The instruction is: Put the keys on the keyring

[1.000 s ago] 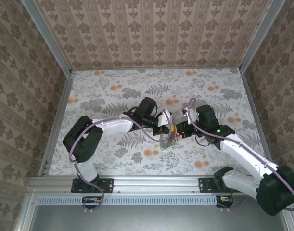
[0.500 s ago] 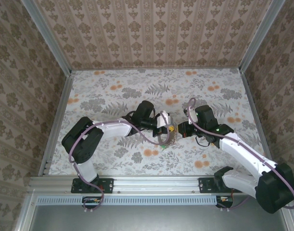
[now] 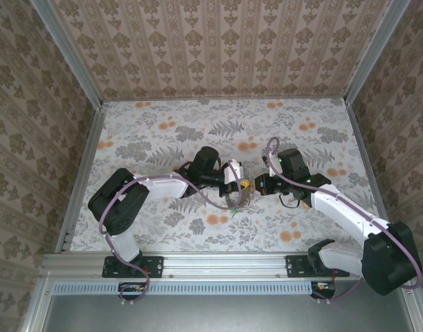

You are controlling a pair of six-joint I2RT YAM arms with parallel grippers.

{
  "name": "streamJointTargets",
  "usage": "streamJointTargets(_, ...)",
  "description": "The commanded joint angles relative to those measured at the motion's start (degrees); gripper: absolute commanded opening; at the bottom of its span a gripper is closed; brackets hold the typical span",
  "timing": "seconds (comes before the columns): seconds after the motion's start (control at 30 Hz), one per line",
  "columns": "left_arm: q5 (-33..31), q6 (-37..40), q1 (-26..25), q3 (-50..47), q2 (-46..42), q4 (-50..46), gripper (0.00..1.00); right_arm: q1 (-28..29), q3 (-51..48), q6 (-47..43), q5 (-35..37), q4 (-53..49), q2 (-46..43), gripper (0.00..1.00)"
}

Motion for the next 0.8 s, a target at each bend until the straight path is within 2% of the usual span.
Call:
streamJointTargets(0.0, 2.1, -0.9, 0.3, -0.4, -2.7, 4.0, 0.00, -0.7, 1.4, 0.4, -1.5, 1.6, 1.8, 0.00)
streamJointTargets(0.1, 2.2, -0.9, 0.3, -0.7, -2.7, 4.5, 0.00, -0.9, 1.0, 0.8, -2.9, 3.5, 2.8, 0.00)
streamJointTargets(0.33, 2.4, -0.3, 0.4, -1.1, -3.1, 4.3, 0.00, -2.4, 0.7, 1.1, -1.2, 3.7, 0.6, 0.00)
streamJointTargets(0.6, 4.7, 2.1, 0.5, 0.2, -3.0, 0.6, 0.00, -3.6, 0.3, 0.8, -10.8, 7.2, -1.2, 0.00)
streamJointTargets(0.77, 4.3, 1.5, 0.5, 0.4, -2.9, 1.2, 0.00, -3.5, 0.5, -0.4, -11.9, 5.8, -0.3, 0.00)
